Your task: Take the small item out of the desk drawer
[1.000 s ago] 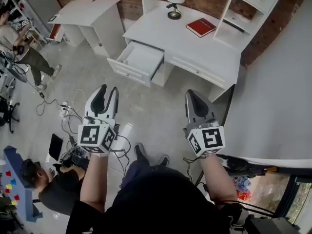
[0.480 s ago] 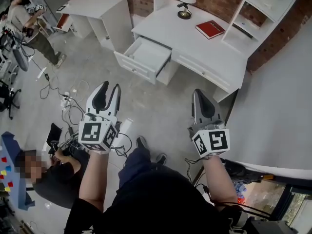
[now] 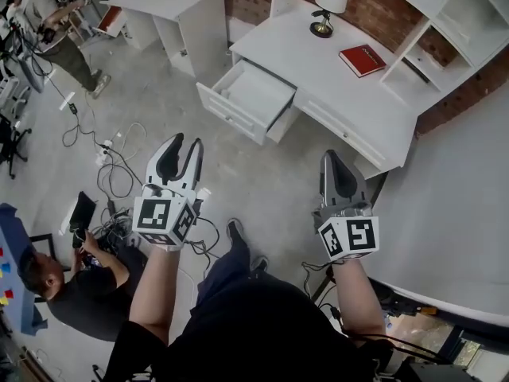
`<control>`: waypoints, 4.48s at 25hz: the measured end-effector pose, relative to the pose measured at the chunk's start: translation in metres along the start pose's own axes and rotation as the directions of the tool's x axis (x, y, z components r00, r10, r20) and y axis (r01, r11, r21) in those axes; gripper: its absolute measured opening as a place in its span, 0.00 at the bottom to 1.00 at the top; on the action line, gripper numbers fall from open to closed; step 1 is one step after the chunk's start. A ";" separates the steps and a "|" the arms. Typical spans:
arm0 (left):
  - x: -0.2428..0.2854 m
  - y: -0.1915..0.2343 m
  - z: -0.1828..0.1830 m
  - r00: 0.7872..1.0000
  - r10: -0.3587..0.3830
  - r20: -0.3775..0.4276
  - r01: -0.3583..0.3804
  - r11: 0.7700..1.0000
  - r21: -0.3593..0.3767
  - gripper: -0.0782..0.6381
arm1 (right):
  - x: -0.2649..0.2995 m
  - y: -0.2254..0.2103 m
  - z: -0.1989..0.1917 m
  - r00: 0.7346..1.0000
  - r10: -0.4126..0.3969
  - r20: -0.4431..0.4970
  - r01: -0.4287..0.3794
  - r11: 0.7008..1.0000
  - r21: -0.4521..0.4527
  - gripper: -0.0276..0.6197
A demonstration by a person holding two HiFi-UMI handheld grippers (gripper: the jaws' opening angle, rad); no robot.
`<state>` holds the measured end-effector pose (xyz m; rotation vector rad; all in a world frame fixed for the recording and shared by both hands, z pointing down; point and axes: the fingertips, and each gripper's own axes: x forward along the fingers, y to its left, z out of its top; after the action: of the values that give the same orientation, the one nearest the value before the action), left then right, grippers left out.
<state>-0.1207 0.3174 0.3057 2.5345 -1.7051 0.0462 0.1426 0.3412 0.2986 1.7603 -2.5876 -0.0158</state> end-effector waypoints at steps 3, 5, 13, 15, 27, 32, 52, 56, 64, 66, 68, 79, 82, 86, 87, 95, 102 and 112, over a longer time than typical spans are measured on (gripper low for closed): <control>0.025 0.027 0.000 1.000 0.002 -0.001 -0.002 1.000 -0.015 0.31 | 0.039 0.001 0.002 1.000 0.013 -0.004 -0.013 1.000 -0.011 0.04; 0.043 0.045 -0.002 1.000 0.010 0.000 -0.010 1.000 -0.029 0.31 | 0.065 0.002 0.002 1.000 0.023 -0.020 -0.023 0.999 -0.025 0.04; 0.099 0.111 -0.008 1.000 0.019 -0.002 -0.019 0.997 -0.071 0.31 | 0.147 0.004 0.001 0.999 0.023 -0.049 -0.026 0.999 -0.045 0.04; 0.108 0.121 -0.008 1.000 0.016 -0.006 -0.016 0.997 -0.070 0.31 | 0.162 0.007 0.001 0.998 0.028 -0.050 -0.030 0.999 -0.044 0.04; 0.155 0.145 -0.017 0.998 0.043 -0.055 -0.046 0.998 -0.049 0.31 | 0.236 -0.004 -0.025 0.993 0.092 -0.073 -0.091 0.996 0.027 0.04; 0.188 0.165 -0.013 0.993 0.101 -0.057 -0.104 0.994 -0.041 0.31 | 0.293 -0.016 -0.035 0.985 0.162 -0.065 -0.158 0.986 0.061 0.04; 0.296 0.236 -0.029 0.921 0.365 -0.133 -0.375 0.926 -0.051 0.31 | 0.512 -0.052 -0.114 0.870 0.454 -0.192 -0.425 0.888 0.175 0.05; 0.300 0.250 -0.042 0.910 0.383 -0.158 -0.396 0.916 -0.058 0.31 | 0.532 -0.043 -0.157 0.827 0.494 -0.268 -0.456 0.869 0.192 0.08; 0.329 0.303 -0.105 0.900 0.347 -0.265 -0.389 0.912 -0.126 0.31 | 0.574 -0.016 -0.226 0.764 0.508 -0.399 -0.438 0.861 0.258 0.10; 0.343 0.315 -0.116 0.903 0.324 -0.281 -0.371 0.919 -0.131 0.31 | 0.585 -0.014 -0.244 0.747 0.506 -0.431 -0.432 0.862 0.265 0.10; 0.354 0.329 -0.125 0.905 0.306 -0.297 -0.356 0.925 -0.133 0.31 | 0.595 -0.011 -0.263 0.717 0.516 -0.469 -0.437 0.857 0.274 0.13; 0.361 0.381 -0.180 0.884 0.260 -0.388 -0.354 0.915 -0.193 0.31 | 0.619 0.017 -0.387 0.518 0.562 -0.644 -0.425 0.823 0.377 0.20; 0.358 0.388 -0.192 0.875 0.251 -0.414 -0.357 0.912 -0.203 0.31 | 0.622 0.024 -0.416 0.479 0.568 -0.670 -0.352 0.823 0.446 0.23; 0.359 0.400 -0.203 0.865 0.245 -0.438 -0.364 0.907 -0.213 0.31 | 0.627 0.035 -0.448 0.418 0.570 -0.707 -0.315 0.821 0.476 0.27; 0.360 0.402 -0.205 0.863 0.245 -0.442 -0.366 0.906 -0.214 0.31 | 0.627 0.037 -0.456 0.403 0.575 -0.712 -0.300 0.818 0.491 0.28; 0.367 0.426 -0.222 0.850 0.227 -0.475 -0.364 0.905 -0.219 0.31 | 0.645 0.058 -0.514 0.306 0.573 -0.760 -0.196 0.819 0.539 0.29; 0.359 0.430 -0.243 0.828 0.216 -0.518 -0.369 0.905 -0.213 0.31 | 0.641 0.076 -0.567 0.193 0.572 -0.797 -0.186 0.819 0.543 0.32; 0.349 0.431 -0.268 0.797 0.217 -0.564 -0.374 0.910 -0.178 0.31 | 0.642 0.087 -0.620 0.171 0.572 -0.802 -0.025 0.816 0.577 0.36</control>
<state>-0.3814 -0.1425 0.6223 1.7923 -1.6997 0.4533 -0.1640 -0.2253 0.9225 0.6299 -1.8275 1.3414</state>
